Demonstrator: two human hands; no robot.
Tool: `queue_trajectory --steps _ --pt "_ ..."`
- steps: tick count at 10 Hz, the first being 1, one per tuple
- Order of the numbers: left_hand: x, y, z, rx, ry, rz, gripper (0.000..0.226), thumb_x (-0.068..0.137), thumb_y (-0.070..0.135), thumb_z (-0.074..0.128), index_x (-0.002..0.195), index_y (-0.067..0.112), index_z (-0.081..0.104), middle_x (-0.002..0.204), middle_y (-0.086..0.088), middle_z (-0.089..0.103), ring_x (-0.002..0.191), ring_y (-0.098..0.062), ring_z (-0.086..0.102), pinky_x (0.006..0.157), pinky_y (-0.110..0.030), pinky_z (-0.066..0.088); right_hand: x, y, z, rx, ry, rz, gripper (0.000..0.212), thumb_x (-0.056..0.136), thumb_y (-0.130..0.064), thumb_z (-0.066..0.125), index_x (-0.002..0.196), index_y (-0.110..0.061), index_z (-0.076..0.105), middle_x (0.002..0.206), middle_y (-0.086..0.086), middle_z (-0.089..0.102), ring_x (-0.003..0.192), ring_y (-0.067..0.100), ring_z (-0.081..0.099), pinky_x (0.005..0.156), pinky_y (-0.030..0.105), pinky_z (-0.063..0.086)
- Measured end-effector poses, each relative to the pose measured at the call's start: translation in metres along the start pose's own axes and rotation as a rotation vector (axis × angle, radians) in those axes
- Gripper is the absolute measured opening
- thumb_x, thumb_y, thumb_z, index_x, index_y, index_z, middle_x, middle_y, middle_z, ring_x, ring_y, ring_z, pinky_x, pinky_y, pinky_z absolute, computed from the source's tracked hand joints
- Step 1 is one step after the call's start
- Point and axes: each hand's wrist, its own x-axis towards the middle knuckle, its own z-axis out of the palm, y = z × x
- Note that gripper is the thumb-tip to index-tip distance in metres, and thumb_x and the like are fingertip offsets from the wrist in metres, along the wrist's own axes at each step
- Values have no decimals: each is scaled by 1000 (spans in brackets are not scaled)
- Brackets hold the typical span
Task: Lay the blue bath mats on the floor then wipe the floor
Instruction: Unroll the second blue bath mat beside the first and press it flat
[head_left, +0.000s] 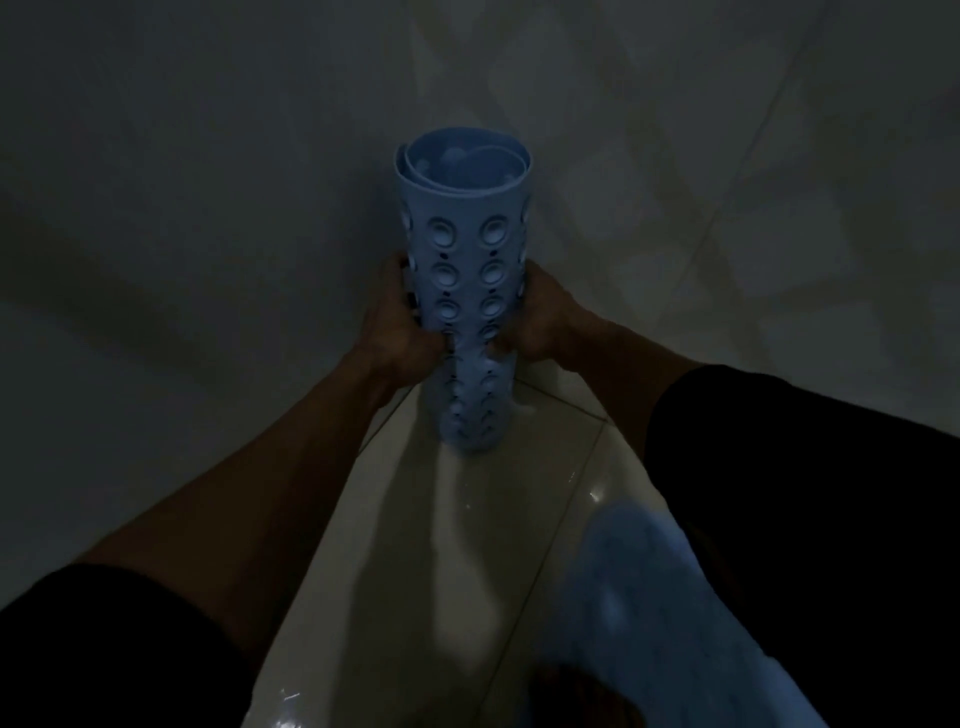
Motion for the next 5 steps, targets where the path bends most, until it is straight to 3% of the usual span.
queue_trajectory --steps 1,2,3,4,5 --pt "-10 18 -2 48 1 -18 99 64 16 89 144 16 30 127 -4 52 110 -18 55 84 -33 53 -45 -27 -40 139 -66 143 66 81 9 70 140 -4 43 134 14 56 116 23 63 86 28 54" --pt "-16 43 1 32 -18 -44 100 64 12 89 148 15 35 129 -8 56 111 -24 58 75 -35 55 -64 -30 -66 199 -71 173 73 76 5 76 140 -13 44 127 12 60 110 33 64 80 42 59" --pt "-27 69 9 -4 -108 -56 75 73 1 84 139 11 49 119 -5 63 94 -16 63 57 -20 51 -93 -32 -93 289 -74 245 84 74 1 80 144 -24 39 121 3 59 104 27 61 67 37 57" --pt "-33 86 17 -84 -177 -47 53 76 -2 80 123 13 59 101 6 66 81 -2 60 46 -10 48 -113 -30 -122 329 -102 273 87 73 0 81 143 -32 41 123 3 63 108 25 62 68 35 55" --pt "-58 122 50 -208 -267 -21 49 79 3 77 121 18 59 101 14 64 83 0 61 50 -13 49 -169 -28 -170 390 -15 320 82 70 -4 83 138 -36 48 119 2 69 106 27 66 74 37 56"
